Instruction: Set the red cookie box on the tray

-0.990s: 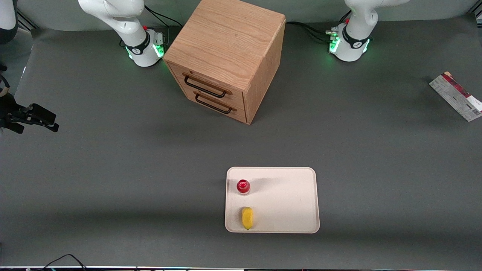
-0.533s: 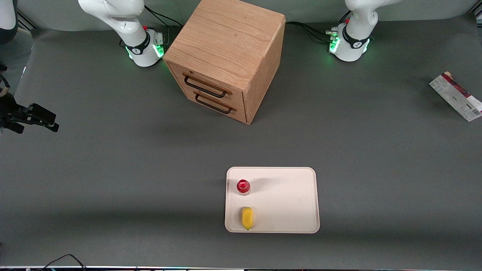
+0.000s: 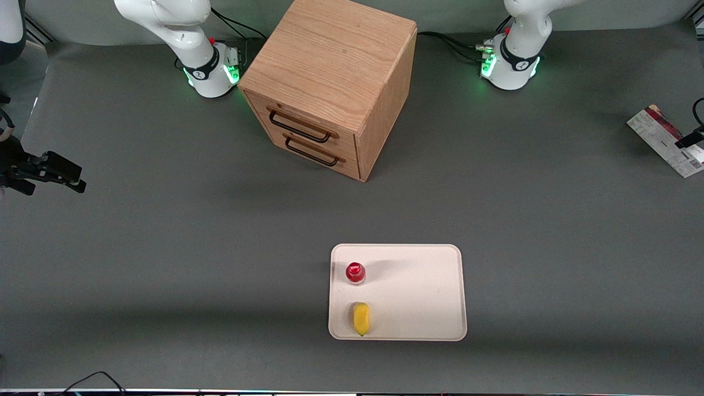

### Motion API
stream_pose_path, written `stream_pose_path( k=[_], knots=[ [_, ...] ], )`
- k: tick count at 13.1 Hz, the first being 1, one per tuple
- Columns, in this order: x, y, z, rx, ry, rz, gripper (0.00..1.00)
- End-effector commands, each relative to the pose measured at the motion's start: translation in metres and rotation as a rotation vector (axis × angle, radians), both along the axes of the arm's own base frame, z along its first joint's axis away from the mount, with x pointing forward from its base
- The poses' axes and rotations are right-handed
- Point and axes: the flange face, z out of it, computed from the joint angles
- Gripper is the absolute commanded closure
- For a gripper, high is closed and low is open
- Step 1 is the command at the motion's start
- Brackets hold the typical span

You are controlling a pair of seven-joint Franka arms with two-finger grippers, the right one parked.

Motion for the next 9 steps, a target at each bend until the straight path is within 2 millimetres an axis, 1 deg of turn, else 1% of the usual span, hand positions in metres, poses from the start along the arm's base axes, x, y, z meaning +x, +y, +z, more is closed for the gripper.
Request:
stream_pose_path(
  k=[1, 3, 4, 5, 6, 8, 9],
  knots=[
    [-0.006, 0.007, -0.023, -0.023, -0.026, -0.011, 0.0],
    [-0.008, 0.01, -0.04, -0.035, -0.056, -0.004, 0.0],
    [-0.008, 0.01, -0.045, -0.037, -0.06, 0.008, 0.08],
    [-0.007, 0.011, -0.046, -0.036, -0.06, 0.009, 0.22],
    [-0.006, 0.011, -0.047, -0.034, -0.057, 0.007, 0.41],
    [-0.004, 0.012, -0.049, -0.028, -0.053, -0.001, 0.74],
    [-0.002, 0.01, -0.051, -0.025, -0.046, -0.017, 0.92]
  ],
)
